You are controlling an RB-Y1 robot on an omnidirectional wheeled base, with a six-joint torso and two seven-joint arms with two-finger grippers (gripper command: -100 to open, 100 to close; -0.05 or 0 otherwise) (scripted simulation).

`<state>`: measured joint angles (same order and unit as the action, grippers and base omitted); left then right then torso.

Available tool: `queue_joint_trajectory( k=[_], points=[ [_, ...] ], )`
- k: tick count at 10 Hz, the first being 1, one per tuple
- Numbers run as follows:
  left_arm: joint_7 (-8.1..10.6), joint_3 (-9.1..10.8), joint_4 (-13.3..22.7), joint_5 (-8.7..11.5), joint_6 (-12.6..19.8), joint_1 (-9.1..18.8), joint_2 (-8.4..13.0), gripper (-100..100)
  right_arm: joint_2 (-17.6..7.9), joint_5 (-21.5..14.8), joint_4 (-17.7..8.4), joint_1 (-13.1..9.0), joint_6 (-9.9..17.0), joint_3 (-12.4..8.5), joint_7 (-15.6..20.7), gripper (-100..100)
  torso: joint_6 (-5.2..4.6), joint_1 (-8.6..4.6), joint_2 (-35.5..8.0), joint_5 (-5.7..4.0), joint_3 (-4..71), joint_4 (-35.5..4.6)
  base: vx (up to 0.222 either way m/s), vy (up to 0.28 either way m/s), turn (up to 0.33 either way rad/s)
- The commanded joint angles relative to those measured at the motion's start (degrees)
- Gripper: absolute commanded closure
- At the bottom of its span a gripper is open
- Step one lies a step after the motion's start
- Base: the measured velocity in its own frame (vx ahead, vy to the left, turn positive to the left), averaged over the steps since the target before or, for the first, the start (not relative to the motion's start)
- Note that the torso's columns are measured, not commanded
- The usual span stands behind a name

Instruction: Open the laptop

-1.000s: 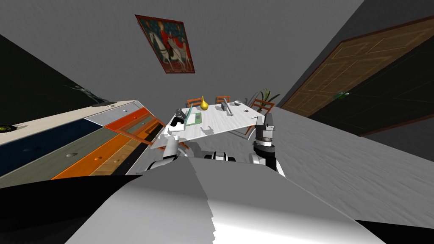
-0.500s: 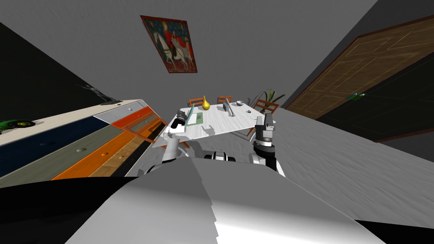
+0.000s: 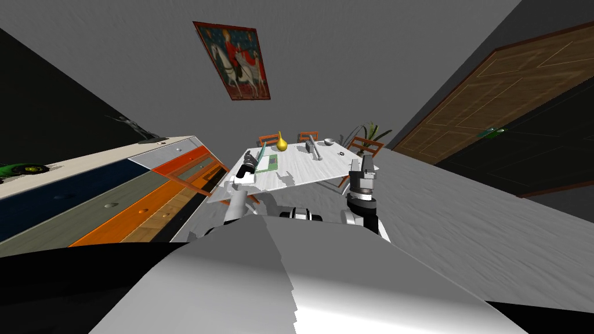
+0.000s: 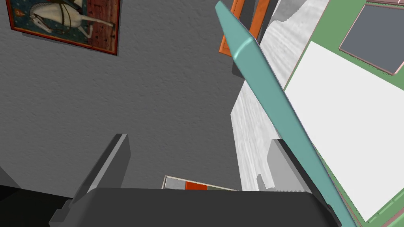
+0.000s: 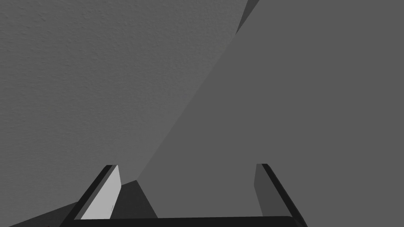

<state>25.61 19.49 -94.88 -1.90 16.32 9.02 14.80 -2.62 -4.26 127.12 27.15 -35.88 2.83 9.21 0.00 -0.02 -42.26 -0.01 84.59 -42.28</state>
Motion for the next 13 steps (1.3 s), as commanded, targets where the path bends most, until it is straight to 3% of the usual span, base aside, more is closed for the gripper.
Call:
queue_joint_trajectory(
  k=[1, 7, 9, 10, 11, 12, 13],
  points=[
    [-0.1, 0.05, 1.85, 0.18, -2.56, -0.57, -1.08, -100, 0.0, 0.0, 0.0, 0.0, 0.0, 0.0, 0.0, 0, 0.01, 0.03, -0.03, 0.01, -0.02, -0.01, 0.033, -0.009, 0.016],
    [-0.36, 0.22, 7.01, 0.64, -9.0, -1.77, -3.96, -100, 0.0, 0.0, 0.0, 0.0, 0.0, 0.0, 0.0, 0, -0.13, 0.21, 0.43, 0.17, 0.25, 0.24, 0.038, -0.011, 0.021],
    [-0.06, 0.55, 5.09, 0.6, -7.0, -1.23, -2.74, -100, 0.0, 0.0, 0.0, 0.0, 0.0, 0.0, 0.0, 0, -0.1, 0.27, 0.39, 0.17, 0.24, 0.21, 0.031, -0.002, -0.011],
    [-0.15, 0.37, 5.31, 0.69, -7.66, -1.6, -3.09, -100, -0.01, 0.0, 0.0, 0.0, 0.0, 0.0, 0.0, 0, -0.06, 0.21, 0.35, 0.06, 0.2, 0.08, 0.04, 0.009, -0.009],
    [-0.13, 0.4, 5.2, 0.67, -7.38, -1.56, -3.05, 100, 0.0, 0.0, 0.0, 0.0, 0.0, 0.0, 0.0, 0, -0.01, 0.07, 0.07, 0.02, 0.05, 0.02, 0.008, 0.002, 0.001],
    [-2.16, -0.08, 6.49, -0.98, -9.21, -2.15, -2.37, 100, 0.0, 0.0, 0.0, 0.0, 0.0, 0.0, 0.0, 0, 0.0, -0.02, -0.15, -0.02, -0.1, -0.07, 0.016, -0.057, 0.006],
    [-2.67, -0.2, 6.8, -1.39, -9.66, -2.29, -2.19, 100, 0.01, 0.0, 0.0, 0.0, 0.0, 0.01, 0.0, 0, 0.0, -0.2, -0.16, -0.06, -0.11, -0.06, 0.029, -0.091, 0.012]
  ],
)
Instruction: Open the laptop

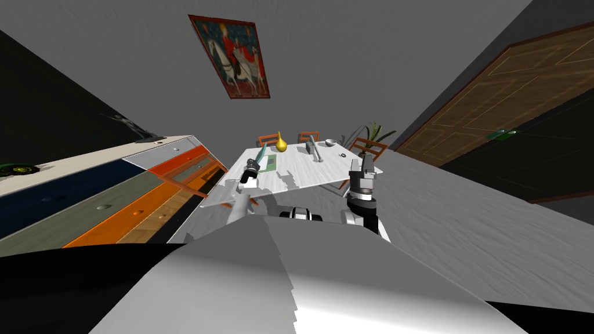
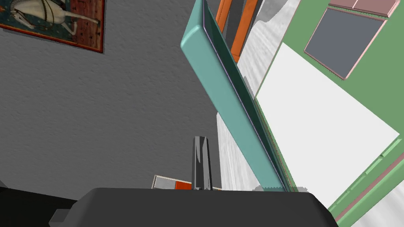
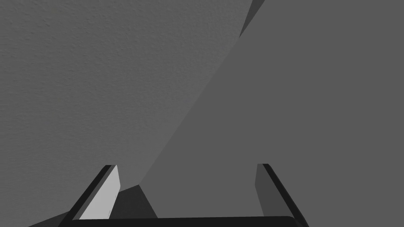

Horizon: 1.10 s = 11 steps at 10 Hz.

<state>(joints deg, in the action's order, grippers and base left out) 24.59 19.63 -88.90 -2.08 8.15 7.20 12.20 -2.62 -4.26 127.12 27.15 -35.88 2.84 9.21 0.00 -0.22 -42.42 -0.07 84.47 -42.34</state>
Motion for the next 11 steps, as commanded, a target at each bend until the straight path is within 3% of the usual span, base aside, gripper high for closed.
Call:
queue_joint_trajectory(
  k=[1, 2, 3, 4, 10, 11],
  points=[
    [-2.66, -0.57, 1.45, -2.03, -2.4, -0.75, 0.76, 100, 0.0, 0.0, 0.0, 0.0, 0.0, 0.0, 0.0, 0, -0.01, -0.02, 0.09, -0.01, 0.06, 0.03, 0.038, -0.081, 0.008],
    [-3.68, -0.8, 2.08, -2.86, -3.3, -1.03, 1.11, 100, 0.0, 0.0, 0.0, 0.0, 0.0, 0.0, 0.0, 0, 0.0, 0.14, 0.17, 0.03, 0.12, 0.06, 0.022, -0.077, 0.005],
    [-2.93, -0.66, 1.62, -2.32, -2.58, -0.85, 0.9, 100, 0.0, 0.0, 0.0, 0.0, 0.0, 0.0, 0.0, 0, 0.0, 0.25, 0.15, 0.07, 0.11, 0.06, 0.006, -0.037, 0.003],
    [-3.01, -1.02, 3.25, -2.0, -2.91, -0.04, 0.91, -100, 0.0, 0.0, 0.0, 0.0, 0.0, 0.0, 0.0, 0, 0.01, 0.39, 0.1, 0.11, 0.07, 0.04, -0.022, 0.045, -0.097],
    [-2.55, -2.06, 8.3, -0.65, -3.36, 2.68, 0.84, -100, -0.02, 0.0, 0.0, -0.01, 0.0, -0.02, 0.0, 0, 0.01, 0.21, 0.19, 0.06, 0.13, 0.07, -0.042, 0.099, -0.08],
    [-2.59, -1.97, 7.58, -0.77, -3.12, 2.44, 0.92, -100, -0.02, 0.0, 0.0, -0.01, 0.0, -0.01, 0.0, 0, 0.01, 0.16, 0.15, 0.05, 0.11, 0.06, -0.028, 0.039, -0.014]
  ],
)
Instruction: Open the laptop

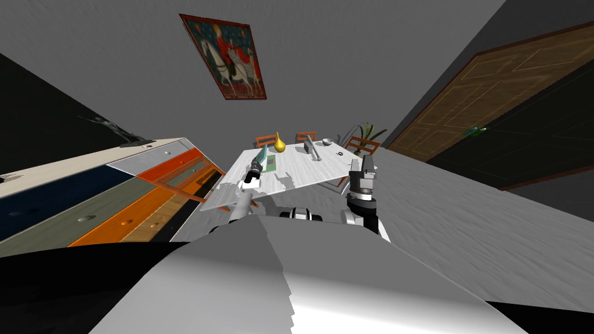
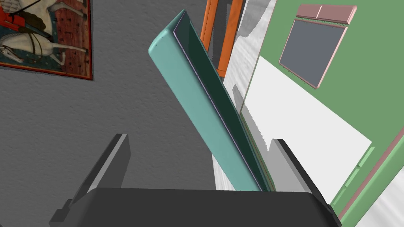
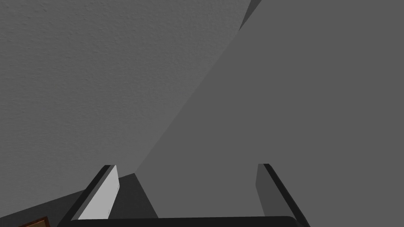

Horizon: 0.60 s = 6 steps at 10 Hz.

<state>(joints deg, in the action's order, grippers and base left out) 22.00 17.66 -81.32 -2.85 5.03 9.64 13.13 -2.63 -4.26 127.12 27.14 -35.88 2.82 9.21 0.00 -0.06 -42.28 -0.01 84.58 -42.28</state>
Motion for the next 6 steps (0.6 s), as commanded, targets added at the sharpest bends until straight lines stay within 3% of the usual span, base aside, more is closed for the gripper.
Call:
queue_joint_trajectory(
  k=[1, 6],
  points=[
    [-0.14, 0.93, 2.45, -0.17, -0.48, 1.77, 0.37, -100, 0.01, 0.0, 0.0, 0.01, 0.0, 0.0, 0.0, 0, 0.01, -0.13, 0.04, -0.04, 0.02, 0.0, -0.015, 0.019, -0.081],
    [-0.52, 3.15, 7.9, -0.61, -1.58, 5.81, 1.22, -100, 0.01, 0.0, 0.0, 0.0, 0.0, 0.01, 0.0, 0, -0.01, 0.08, -0.01, 0.02, -0.01, -0.01, -0.01, 0.013, -0.061]
  ],
)
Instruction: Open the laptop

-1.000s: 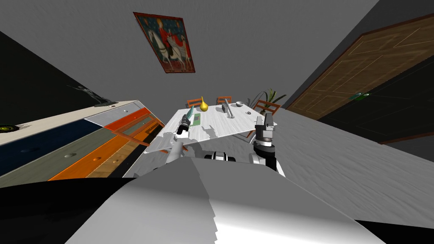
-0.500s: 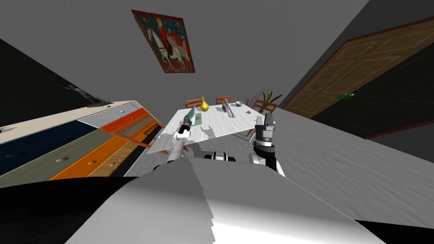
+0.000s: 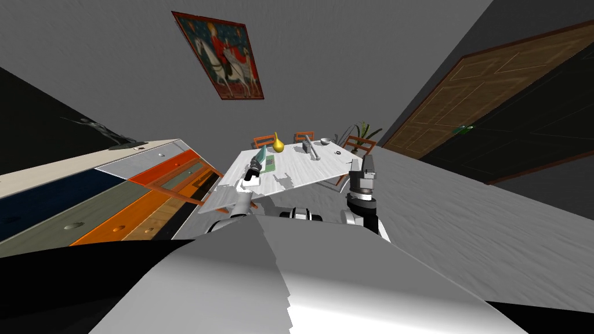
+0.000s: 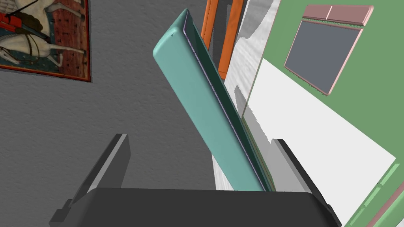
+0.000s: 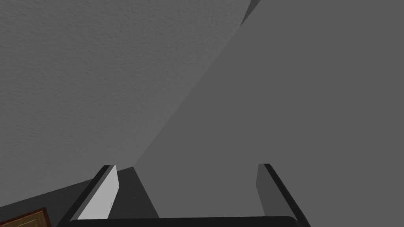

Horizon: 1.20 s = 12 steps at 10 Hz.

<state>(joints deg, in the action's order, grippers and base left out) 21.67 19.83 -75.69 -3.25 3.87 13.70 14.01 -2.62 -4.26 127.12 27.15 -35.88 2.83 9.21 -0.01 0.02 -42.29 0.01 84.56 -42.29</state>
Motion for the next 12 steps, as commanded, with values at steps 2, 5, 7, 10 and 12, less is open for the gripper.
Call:
queue_joint_trajectory(
  k=[2, 5, 7, 10, 12],
  points=[
    [0.02, -0.29, -0.84, 0.05, 0.22, -0.56, -0.15, 100, 0.0, 0.0, 0.0, 0.0, 0.0, 0.0, 0.0, 0, 0.03, -0.02, 0.0, 0.0, 0.0, 0.0, 0.002, 0.0, 0.044],
    [0.24, -1.55, -3.96, 0.3, 0.84, -2.87, -0.63, 100, 0.0, 0.0, 0.0, 0.01, 0.0, 0.0, 0.0, 0, -0.07, -0.18, -0.01, -0.1, 0.0, -0.01, 0.014, -0.017, 0.073],
    [0.29, -1.77, -4.22, 0.32, 0.88, -3.26, -0.81, 100, 0.0, 0.0, 0.0, 0.01, 0.0, 0.0, 0.0, 0, -0.01, -0.11, -0.04, -0.08, -0.02, -0.06, 0.007, -0.015, 0.036],
    [-1.65, -0.78, -0.15, -1.4, -0.73, -1.44, 0.22, 100, 0.0, 0.0, 0.0, 0.0, 0.0, 0.0, 0.0, 0, -0.09, -0.07, 0.07, -0.02, 0.03, 0.02, -0.002, -0.023, -0.054],
    [-2.62, -0.26, 1.9, -2.27, -1.56, -0.47, 0.77, 100, 0.0, 0.0, 0.0, 0.0, 0.0, 0.0, 0.0, 0, -0.09, -0.02, 0.19, 0.01, 0.11, 0.07, 0.001, -0.023, -0.045]
  ],
)
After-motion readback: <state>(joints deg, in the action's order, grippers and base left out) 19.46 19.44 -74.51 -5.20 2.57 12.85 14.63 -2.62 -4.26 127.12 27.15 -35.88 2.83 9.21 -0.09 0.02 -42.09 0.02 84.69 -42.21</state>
